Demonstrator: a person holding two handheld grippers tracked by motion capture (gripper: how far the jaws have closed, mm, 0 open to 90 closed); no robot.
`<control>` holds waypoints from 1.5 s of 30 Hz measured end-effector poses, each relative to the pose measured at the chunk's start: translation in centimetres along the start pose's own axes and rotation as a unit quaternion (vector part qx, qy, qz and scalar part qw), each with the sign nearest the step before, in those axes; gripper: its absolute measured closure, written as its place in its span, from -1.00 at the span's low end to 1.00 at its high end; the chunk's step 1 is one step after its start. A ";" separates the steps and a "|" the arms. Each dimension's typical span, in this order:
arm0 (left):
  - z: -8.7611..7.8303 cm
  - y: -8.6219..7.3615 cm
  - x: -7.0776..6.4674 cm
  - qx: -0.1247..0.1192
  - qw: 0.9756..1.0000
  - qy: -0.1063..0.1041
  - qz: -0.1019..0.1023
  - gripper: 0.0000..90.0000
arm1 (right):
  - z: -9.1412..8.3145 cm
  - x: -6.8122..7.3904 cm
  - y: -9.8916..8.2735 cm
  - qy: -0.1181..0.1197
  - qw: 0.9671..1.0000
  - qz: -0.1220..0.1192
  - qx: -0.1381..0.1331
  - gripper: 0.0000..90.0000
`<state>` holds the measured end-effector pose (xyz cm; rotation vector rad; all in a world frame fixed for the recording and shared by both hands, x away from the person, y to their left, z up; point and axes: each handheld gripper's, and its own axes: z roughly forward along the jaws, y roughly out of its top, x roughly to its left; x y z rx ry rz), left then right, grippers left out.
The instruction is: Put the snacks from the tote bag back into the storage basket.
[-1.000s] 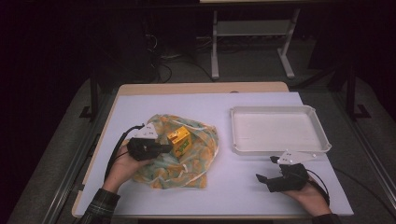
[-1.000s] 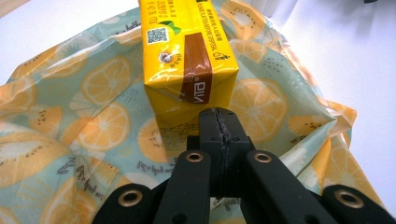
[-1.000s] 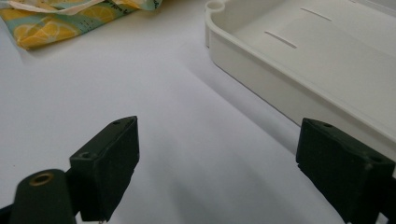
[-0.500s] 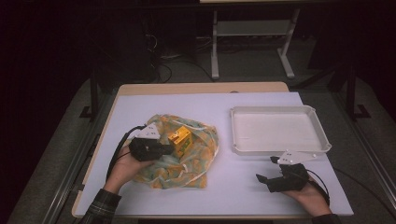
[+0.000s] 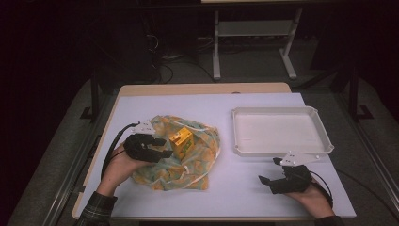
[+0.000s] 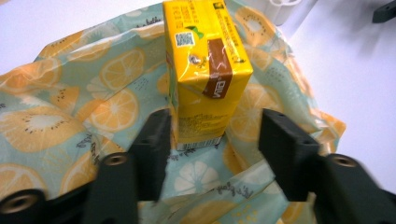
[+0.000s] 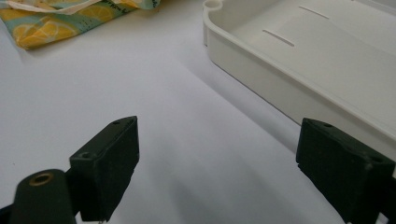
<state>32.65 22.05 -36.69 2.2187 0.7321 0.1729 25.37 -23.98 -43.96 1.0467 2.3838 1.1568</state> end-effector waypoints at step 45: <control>6.1 6.2 0.4 0.139 0.989 0.041 0.001 -0.30 | 0.1 0.1 0.0 0.000 1.000 -0.006 0.007 -0.71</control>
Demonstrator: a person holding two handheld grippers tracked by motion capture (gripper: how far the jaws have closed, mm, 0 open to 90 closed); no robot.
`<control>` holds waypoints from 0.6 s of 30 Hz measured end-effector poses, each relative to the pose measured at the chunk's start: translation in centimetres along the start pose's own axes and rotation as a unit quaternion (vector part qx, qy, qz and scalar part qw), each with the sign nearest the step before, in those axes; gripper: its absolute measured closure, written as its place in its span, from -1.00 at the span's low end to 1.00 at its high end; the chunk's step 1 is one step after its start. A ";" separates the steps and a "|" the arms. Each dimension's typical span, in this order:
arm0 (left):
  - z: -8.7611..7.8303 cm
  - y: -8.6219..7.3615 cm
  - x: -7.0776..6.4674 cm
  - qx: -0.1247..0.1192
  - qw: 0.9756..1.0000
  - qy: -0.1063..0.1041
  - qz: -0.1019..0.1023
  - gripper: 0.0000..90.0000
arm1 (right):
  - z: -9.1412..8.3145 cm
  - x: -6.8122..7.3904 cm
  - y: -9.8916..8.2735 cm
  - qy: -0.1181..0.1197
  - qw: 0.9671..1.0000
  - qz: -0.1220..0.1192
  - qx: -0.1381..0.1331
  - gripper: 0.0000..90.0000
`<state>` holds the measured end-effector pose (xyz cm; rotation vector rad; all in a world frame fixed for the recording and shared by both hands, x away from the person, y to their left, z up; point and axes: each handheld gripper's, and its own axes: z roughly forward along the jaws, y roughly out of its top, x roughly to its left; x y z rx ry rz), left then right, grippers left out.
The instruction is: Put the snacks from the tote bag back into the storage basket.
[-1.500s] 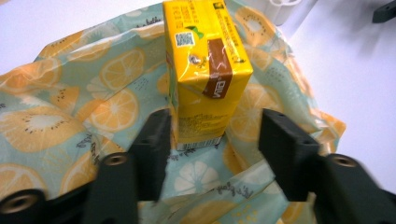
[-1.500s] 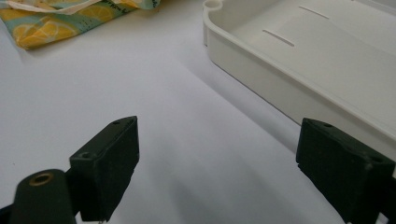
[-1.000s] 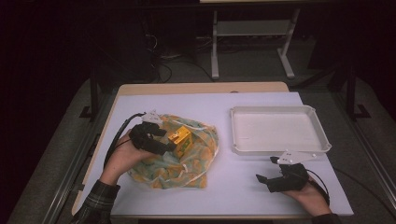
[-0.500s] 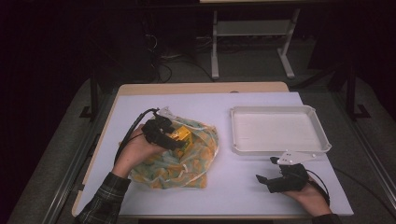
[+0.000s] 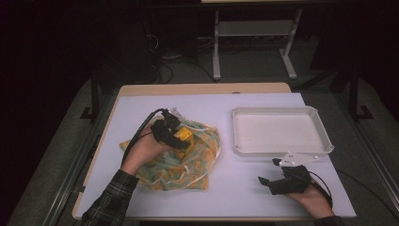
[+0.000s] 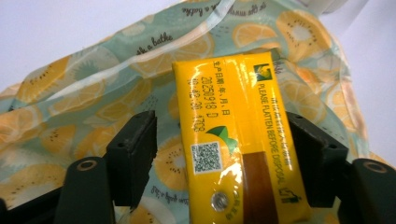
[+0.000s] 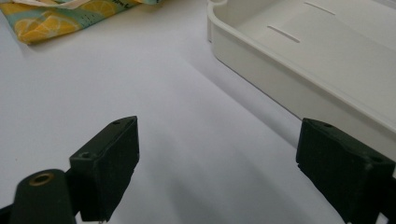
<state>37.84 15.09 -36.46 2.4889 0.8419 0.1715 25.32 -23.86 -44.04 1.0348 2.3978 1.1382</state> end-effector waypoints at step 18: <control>1.0 0.4 -0.4 0.027 1.000 0.001 0.003 0.11 | 0.0 0.0 -0.1 0.001 1.000 0.002 0.003 -0.71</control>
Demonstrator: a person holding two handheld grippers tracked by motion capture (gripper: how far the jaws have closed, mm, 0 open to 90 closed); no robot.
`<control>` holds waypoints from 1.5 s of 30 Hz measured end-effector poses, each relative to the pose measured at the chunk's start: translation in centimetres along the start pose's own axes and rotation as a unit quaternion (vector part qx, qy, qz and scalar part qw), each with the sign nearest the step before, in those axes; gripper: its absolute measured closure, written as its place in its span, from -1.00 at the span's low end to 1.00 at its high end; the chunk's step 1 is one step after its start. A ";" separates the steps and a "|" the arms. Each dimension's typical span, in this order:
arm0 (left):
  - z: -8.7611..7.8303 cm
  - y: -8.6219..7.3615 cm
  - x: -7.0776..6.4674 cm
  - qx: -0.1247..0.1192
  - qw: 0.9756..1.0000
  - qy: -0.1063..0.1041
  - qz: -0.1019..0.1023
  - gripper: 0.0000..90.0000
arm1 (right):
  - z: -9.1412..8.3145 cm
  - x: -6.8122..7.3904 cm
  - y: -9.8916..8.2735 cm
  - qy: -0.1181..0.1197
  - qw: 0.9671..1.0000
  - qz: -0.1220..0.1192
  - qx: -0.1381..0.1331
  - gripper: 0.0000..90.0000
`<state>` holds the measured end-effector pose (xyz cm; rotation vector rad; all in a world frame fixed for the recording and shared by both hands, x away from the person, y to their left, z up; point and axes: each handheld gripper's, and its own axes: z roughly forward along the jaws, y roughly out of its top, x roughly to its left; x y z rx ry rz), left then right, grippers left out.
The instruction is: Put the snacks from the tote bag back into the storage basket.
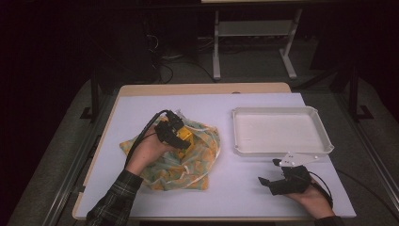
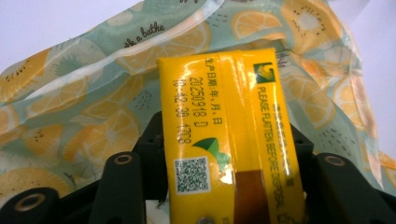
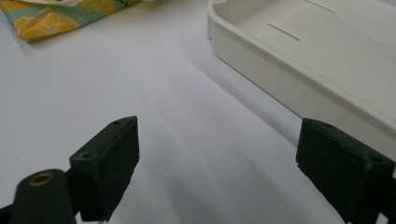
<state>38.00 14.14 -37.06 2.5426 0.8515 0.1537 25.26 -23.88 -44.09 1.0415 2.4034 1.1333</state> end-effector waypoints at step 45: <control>-3.9 0.3 0.3 -0.028 0.998 -0.026 0.059 0.20 | -0.1 0.2 -0.2 -0.007 1.000 -0.005 0.001 -0.71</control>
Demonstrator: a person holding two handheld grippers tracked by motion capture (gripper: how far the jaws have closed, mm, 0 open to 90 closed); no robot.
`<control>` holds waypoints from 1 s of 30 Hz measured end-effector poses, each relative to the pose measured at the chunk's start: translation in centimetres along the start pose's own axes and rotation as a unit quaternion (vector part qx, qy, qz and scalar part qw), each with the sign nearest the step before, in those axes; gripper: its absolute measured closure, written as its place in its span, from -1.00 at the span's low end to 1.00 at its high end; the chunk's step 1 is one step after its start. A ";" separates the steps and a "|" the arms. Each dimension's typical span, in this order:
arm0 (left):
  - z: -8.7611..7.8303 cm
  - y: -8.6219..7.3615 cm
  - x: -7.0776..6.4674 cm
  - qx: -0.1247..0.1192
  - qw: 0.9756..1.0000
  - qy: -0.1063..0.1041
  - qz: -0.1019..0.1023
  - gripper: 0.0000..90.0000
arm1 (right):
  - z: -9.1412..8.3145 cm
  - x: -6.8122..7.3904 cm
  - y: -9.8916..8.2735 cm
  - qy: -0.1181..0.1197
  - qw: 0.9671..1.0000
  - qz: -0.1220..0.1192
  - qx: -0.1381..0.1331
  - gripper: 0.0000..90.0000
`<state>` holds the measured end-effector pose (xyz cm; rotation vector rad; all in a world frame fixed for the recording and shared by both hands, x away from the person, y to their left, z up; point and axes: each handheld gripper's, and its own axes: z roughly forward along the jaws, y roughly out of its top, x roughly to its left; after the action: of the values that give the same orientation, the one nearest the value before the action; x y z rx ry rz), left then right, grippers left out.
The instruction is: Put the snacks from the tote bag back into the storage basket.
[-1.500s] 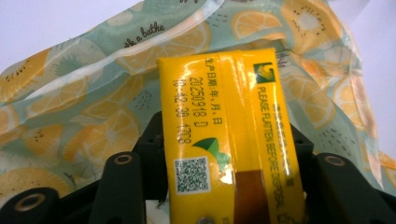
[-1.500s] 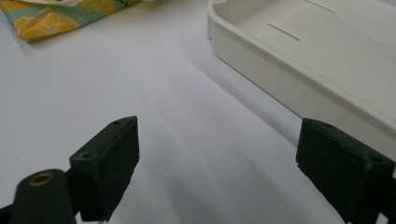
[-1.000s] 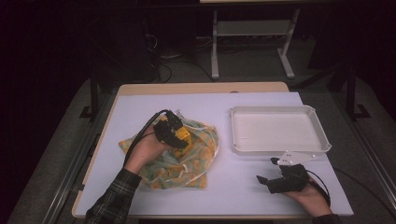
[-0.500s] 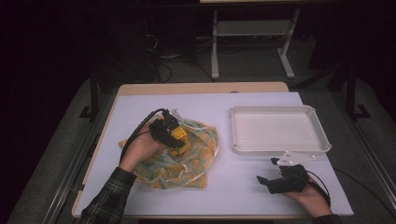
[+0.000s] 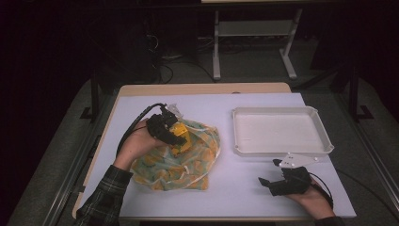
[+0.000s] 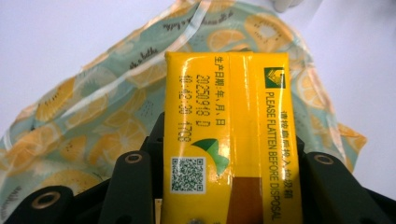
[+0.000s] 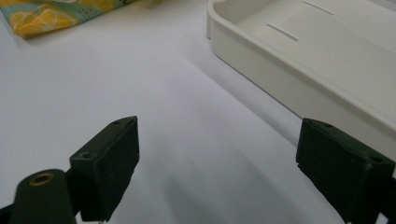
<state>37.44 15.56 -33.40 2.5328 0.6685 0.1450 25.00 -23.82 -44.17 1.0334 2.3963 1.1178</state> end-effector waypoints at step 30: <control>-1.3 5.3 -2.2 -0.036 0.998 -0.025 0.055 0.20 | -0.1 0.1 -0.1 0.006 1.000 -0.006 -0.010 -0.71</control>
<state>37.50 11.14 -29.54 2.4961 0.4951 0.1399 24.80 -23.84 -44.21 1.0080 2.3932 1.1440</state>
